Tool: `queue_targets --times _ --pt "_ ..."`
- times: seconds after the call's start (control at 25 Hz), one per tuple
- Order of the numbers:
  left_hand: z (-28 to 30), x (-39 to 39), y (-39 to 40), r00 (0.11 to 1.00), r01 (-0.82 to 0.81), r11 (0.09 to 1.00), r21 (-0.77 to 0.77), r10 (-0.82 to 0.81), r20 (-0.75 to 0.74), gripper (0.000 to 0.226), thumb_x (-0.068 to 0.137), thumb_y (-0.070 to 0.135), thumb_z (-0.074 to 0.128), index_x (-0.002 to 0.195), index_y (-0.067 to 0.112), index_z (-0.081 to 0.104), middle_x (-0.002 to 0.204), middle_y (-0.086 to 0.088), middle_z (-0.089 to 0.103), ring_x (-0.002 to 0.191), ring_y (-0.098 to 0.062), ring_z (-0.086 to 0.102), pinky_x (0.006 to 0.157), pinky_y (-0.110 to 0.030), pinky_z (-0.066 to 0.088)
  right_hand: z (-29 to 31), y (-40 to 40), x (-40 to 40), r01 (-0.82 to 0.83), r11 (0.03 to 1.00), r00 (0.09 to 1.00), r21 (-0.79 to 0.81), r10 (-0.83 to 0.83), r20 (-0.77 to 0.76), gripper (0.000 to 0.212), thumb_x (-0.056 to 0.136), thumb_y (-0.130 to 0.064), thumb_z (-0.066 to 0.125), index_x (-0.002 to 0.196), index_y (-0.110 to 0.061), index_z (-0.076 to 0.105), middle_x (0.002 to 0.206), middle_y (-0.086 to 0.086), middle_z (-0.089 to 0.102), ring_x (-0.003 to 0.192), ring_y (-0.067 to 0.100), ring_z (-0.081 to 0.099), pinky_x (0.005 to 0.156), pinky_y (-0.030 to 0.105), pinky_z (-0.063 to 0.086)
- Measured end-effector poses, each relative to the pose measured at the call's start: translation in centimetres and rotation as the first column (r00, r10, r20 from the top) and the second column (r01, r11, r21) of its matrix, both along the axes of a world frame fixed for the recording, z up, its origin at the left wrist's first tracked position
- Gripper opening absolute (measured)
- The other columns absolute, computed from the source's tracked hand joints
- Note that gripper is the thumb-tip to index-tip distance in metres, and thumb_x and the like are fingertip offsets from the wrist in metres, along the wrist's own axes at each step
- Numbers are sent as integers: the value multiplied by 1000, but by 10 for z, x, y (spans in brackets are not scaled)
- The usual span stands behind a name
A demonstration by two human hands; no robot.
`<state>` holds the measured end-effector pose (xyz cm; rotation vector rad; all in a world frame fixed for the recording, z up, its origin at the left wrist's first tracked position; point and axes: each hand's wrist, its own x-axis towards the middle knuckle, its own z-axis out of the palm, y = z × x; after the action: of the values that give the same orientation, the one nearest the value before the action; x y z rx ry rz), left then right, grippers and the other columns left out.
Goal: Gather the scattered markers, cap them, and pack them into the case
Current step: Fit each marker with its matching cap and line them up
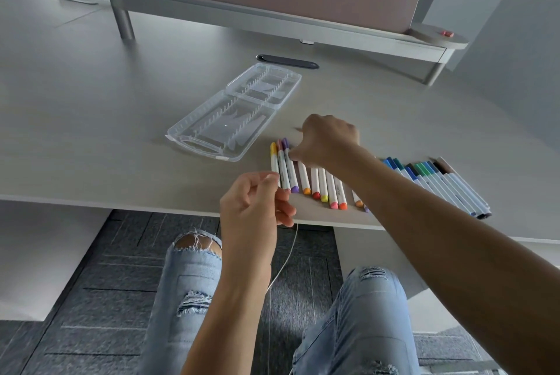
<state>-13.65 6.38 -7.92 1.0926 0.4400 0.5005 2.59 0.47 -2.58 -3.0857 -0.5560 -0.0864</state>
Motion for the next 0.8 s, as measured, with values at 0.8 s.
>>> queue_targets --times 0.8 --pt "17 37 3 987 163 968 -193 -161 25 37 91 -11 58 127 -1 65 78 -20 56 61 -30 68 65 -36 62 -22 -31 76 59 911 989 407 2 -146 19 91 -25 77 109 -20 77 100 1 71 66 8 60 53 21 43"
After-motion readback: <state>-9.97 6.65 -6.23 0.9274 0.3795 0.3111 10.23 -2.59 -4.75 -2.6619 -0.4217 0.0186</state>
